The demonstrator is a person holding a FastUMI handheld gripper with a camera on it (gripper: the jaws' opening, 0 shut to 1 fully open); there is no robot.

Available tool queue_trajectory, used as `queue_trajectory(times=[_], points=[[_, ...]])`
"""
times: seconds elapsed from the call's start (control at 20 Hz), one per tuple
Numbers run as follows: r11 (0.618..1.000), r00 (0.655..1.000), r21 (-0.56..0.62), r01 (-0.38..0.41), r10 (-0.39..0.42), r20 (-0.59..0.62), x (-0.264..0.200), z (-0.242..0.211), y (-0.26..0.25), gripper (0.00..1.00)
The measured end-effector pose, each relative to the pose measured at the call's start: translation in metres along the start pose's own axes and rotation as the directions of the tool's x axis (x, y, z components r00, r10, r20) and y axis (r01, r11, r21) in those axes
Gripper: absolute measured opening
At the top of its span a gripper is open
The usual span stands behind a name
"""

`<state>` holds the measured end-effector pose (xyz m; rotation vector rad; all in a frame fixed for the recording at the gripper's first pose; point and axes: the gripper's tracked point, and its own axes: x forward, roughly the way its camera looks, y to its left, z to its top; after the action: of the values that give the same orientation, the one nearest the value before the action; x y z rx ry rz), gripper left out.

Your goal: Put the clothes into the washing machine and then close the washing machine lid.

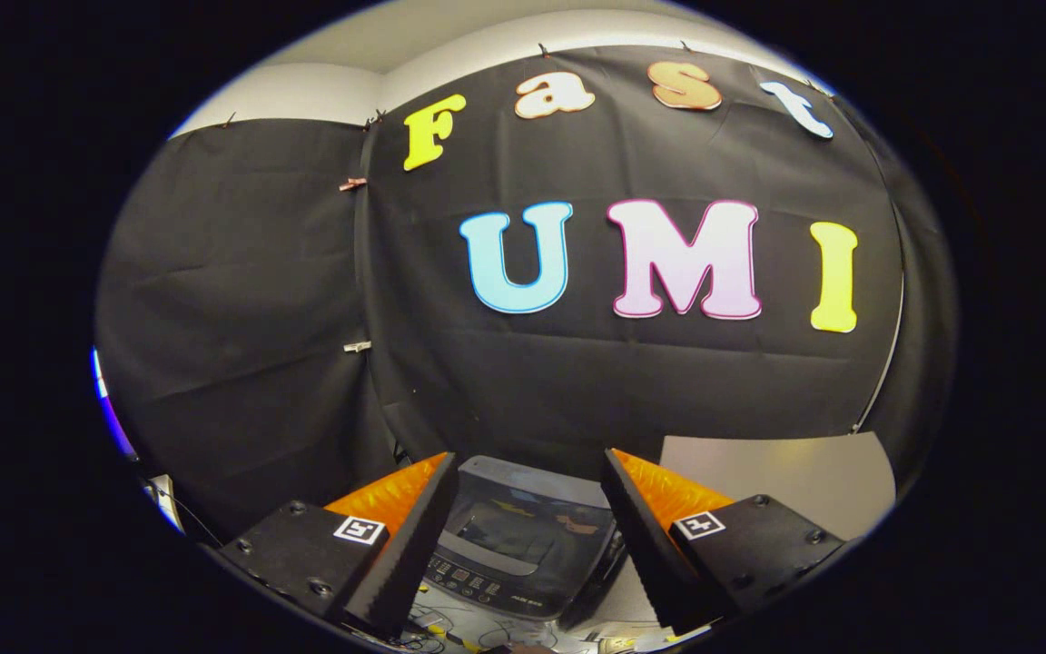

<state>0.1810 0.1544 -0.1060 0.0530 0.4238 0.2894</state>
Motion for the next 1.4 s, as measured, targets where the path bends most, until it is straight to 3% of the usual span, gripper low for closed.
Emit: queue_trajectory(times=[0.35,0.8,1.0,1.4], points=[[0.997,0.987,-0.034,0.075,-0.070,0.144,-0.094,0.030,-0.049,0.99],[0.965,0.936,-0.072,0.253,-0.225,0.273,-0.204,0.039,-0.112,0.99],[0.948,0.905,-0.065,0.312,-0.275,0.324,-0.239,0.040,-0.122,0.99],[0.940,0.884,-0.062,0.335,-0.291,0.367,-0.270,0.036,-0.124,0.99]])
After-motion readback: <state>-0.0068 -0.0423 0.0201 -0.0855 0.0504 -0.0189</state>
